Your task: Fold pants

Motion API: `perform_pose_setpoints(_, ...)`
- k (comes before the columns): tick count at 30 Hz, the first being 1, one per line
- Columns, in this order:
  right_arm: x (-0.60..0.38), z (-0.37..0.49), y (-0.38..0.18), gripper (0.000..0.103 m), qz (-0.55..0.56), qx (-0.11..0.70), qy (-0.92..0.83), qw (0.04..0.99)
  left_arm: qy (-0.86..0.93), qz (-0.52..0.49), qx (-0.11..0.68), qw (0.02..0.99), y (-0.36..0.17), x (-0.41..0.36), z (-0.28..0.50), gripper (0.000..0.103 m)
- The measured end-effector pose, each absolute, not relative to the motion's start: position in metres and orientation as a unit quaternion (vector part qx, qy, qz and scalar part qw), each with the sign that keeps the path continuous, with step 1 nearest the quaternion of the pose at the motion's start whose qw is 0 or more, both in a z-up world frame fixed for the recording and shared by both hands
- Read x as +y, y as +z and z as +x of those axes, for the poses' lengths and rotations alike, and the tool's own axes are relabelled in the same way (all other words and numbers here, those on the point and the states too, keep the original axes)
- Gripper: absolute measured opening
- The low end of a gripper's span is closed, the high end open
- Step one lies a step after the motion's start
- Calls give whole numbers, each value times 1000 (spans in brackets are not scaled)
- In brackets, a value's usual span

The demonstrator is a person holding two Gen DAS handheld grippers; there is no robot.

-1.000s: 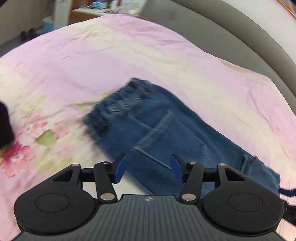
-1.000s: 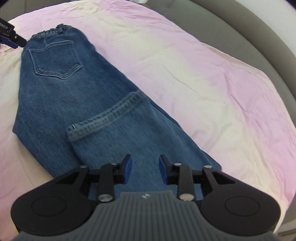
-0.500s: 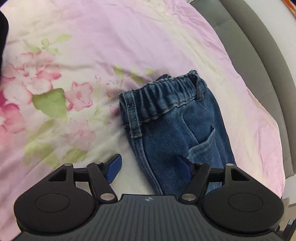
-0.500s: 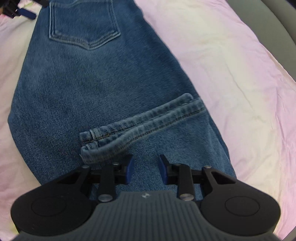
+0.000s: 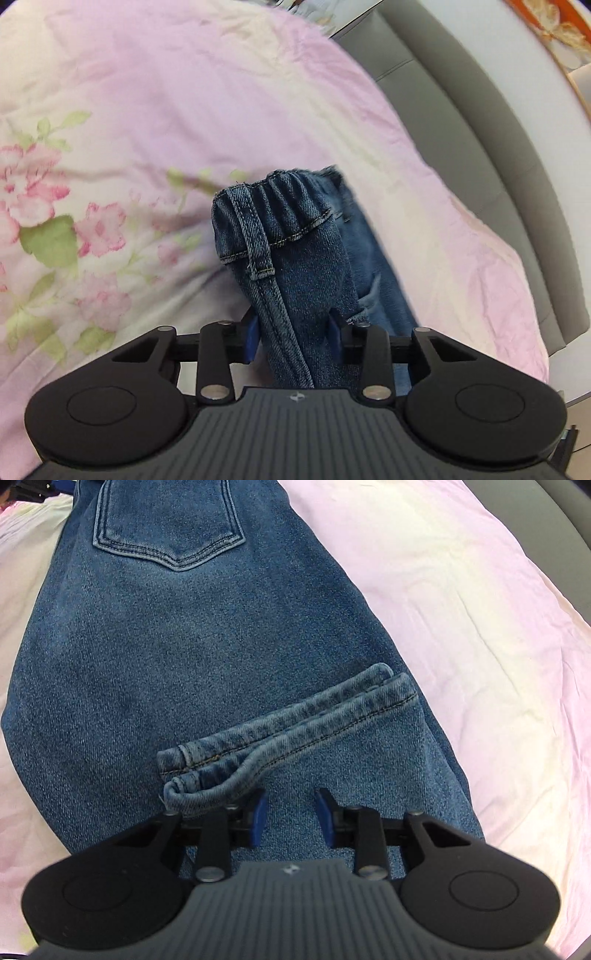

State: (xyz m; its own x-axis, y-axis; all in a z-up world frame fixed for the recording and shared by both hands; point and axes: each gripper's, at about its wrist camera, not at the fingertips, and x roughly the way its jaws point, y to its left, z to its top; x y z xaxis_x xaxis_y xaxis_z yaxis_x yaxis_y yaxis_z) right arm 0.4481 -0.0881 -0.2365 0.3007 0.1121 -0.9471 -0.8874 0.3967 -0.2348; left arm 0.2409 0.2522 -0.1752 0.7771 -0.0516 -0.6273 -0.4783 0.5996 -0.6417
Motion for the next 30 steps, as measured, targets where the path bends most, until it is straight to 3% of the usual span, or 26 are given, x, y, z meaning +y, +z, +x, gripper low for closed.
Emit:
perform_pose_setpoints(4,-89,440,-237,27,-415,461,354,700,98,-396,276,870,-134,228,242,36)
perform_pose_setpoints(8,-96,430,-223,20,-396,450,355,718,64,-329,259,906,-91,185,252,34)
perform_pose_setpoints(15,-141,415,-181,21,-331,418,342,774,-28,-171,251,952,-56,64,270,25)
perform_pose_setpoints(16,-151,413,-176,21,-323,419,337,779,-45,-152,255,954,-55,46,273,23)
perform_pose_setpoints(17,-161,412,-172,21,-315,421,330,784,-62,-137,261,954,-55,29,275,15)
perform_pose_setpoints(23,-231,393,-166,21,-262,441,294,807,-128,-55,323,936,-90,-62,300,15)
perform_pose_setpoints(24,-241,390,-167,21,-256,444,290,808,-141,-56,336,929,-97,-72,303,1)
perform_pose_setpoints(30,-288,370,-175,25,-211,465,272,816,-184,-51,410,892,-137,-117,311,0)
